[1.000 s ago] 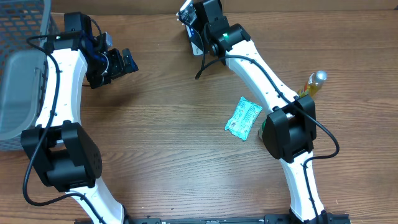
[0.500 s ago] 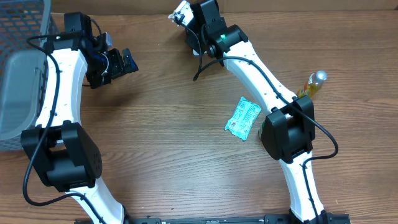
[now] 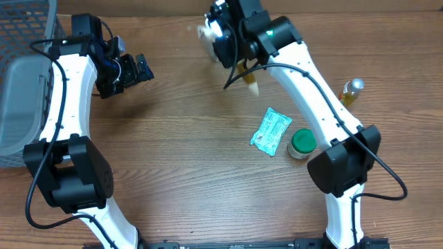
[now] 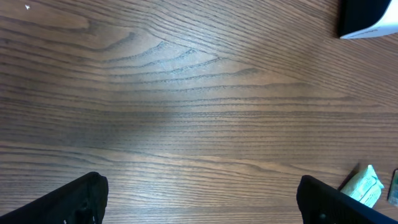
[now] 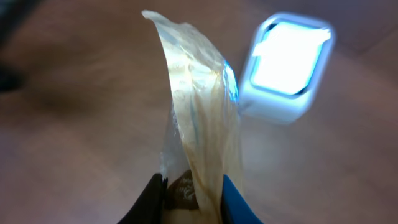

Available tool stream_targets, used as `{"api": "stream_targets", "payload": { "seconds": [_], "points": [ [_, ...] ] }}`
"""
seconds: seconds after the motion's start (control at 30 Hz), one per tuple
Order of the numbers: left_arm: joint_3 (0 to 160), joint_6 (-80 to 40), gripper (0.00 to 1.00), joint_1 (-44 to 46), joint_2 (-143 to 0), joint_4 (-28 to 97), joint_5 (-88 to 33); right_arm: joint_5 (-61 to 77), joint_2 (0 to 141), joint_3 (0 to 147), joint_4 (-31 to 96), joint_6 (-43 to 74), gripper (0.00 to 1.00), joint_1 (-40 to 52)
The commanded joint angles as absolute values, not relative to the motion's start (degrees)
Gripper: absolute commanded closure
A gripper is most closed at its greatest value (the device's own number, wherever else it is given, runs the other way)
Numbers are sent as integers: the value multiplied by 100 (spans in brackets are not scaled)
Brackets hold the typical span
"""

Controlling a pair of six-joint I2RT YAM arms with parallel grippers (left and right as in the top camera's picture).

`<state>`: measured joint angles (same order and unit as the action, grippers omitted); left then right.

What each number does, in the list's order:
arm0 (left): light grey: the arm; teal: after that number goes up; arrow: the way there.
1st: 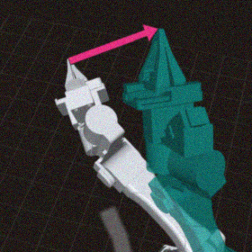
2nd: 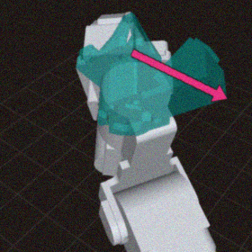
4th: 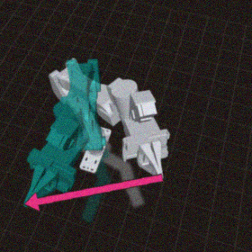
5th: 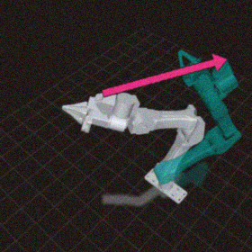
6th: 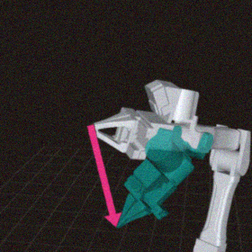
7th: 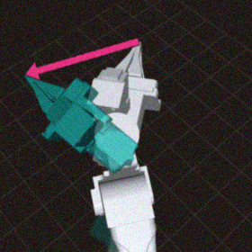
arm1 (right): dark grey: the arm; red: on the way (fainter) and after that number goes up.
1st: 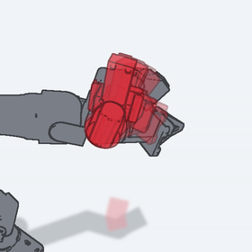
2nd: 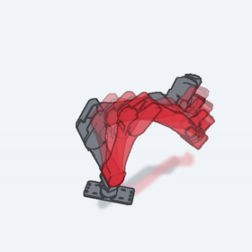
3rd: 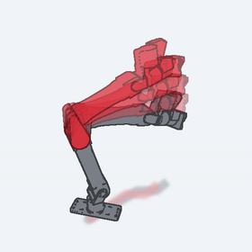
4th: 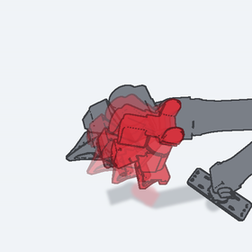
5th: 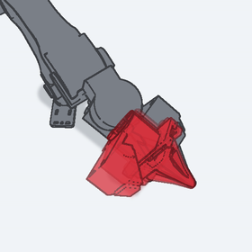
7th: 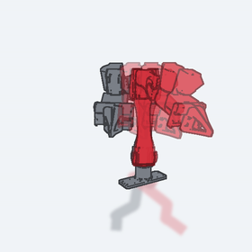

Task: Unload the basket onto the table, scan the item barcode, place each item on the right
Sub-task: 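Hold the bag's barcode against the white scanner with the right gripper, then lower the bag onto the table centre and open the right gripper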

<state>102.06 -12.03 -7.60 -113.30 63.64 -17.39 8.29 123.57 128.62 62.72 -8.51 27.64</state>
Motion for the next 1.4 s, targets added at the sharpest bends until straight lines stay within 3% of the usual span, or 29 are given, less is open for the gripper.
{"api": "stream_targets", "payload": {
  "seconds": [0.0,0.07,0.13,0.17,0.3,0.6,1.37],
  "points": [
    [10318,-1243,0,-738,-11314,6361,-1741,2755,12248,12822,6982,-513,92,2637],
    [10318,-1240,1,-738,-11314,6361,-1741,3070,12248,12641,7651,-517,86,2639],
    [10318,-1243,0,-738,-11314,6361,-1741,2915,12248,12492,7970,-539,57,2639],
    [10318,-1240,0,-738,-11314,6361,-1741,2705,12248,12396,8064,-537,32,2639],
    [10318,-1243,0,-738,-11314,6361,-1741,2084,12248,12239,8114,-534,0,2637],
    [10318,-1243,0,-738,-11314,6361,-1741,1208,12248,12186,8093,-534,0,2639],
    [10318,-1240,1,-738,-11314,6361,-1741,1203,12248,12186,8090,-534,0,2639]
  ]
}}
